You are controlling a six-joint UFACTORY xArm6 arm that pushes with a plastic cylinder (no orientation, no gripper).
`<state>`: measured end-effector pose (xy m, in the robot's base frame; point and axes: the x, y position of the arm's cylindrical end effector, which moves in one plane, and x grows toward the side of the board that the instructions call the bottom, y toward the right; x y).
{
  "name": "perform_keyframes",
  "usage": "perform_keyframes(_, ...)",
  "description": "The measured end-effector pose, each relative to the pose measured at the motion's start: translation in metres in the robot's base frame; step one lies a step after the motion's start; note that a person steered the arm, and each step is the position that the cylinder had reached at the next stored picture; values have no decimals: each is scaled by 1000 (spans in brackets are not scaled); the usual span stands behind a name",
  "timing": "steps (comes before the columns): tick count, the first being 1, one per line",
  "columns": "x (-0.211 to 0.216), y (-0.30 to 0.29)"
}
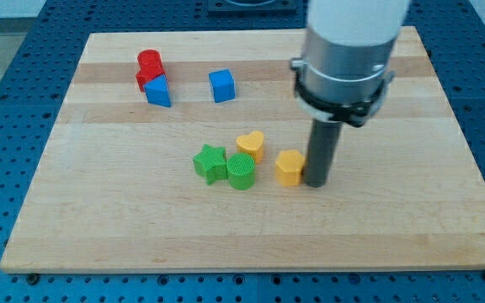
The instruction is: Adjust the heart at the top of the green star
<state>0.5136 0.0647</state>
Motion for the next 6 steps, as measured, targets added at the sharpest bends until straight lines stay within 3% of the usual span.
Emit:
perform_keyframes(1,-8,-41)
perform_keyframes(3,-9,-27)
perform_keyframes(4,-30,-13)
perform_keyframes(5,-71,-37)
perform_keyframes(6,-84,-78)
